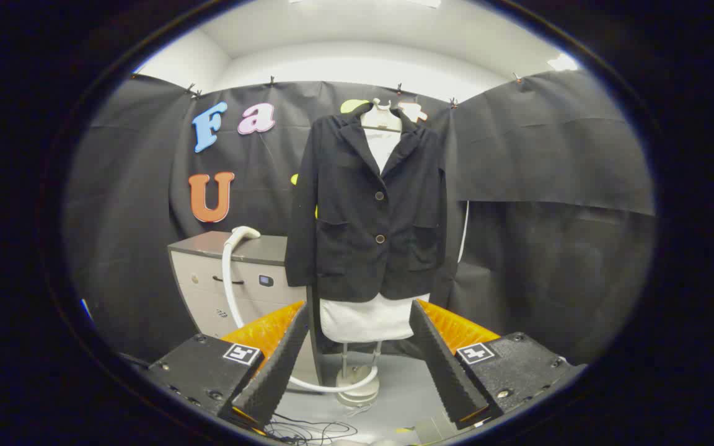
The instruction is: Iron the clothes twice with a garment steamer, once on the left side and once on the right side.
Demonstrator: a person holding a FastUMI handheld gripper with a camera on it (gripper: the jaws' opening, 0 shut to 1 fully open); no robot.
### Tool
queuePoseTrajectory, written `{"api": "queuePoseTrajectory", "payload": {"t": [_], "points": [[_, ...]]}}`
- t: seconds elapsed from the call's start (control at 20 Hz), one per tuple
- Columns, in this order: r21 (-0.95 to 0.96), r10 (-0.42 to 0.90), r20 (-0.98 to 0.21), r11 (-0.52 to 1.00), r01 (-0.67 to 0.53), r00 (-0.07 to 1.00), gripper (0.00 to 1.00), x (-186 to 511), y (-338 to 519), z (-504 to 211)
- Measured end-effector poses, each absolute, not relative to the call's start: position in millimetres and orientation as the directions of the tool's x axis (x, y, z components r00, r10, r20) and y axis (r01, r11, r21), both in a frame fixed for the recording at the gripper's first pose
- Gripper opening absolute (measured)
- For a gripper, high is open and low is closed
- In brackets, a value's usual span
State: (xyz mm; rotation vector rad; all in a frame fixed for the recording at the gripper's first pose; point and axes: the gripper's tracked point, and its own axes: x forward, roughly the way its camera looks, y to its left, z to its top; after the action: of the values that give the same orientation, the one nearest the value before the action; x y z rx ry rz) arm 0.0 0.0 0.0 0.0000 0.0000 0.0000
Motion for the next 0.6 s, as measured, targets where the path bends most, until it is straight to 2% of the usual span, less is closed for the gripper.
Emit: {"api": "queuePoseTrajectory", "payload": {"t": [0.6], "points": [[0.025, 0.045, -0.021, 0.999, -0.044, 0.999, 1.00, 10.5, 22.2, 5.6]]}}
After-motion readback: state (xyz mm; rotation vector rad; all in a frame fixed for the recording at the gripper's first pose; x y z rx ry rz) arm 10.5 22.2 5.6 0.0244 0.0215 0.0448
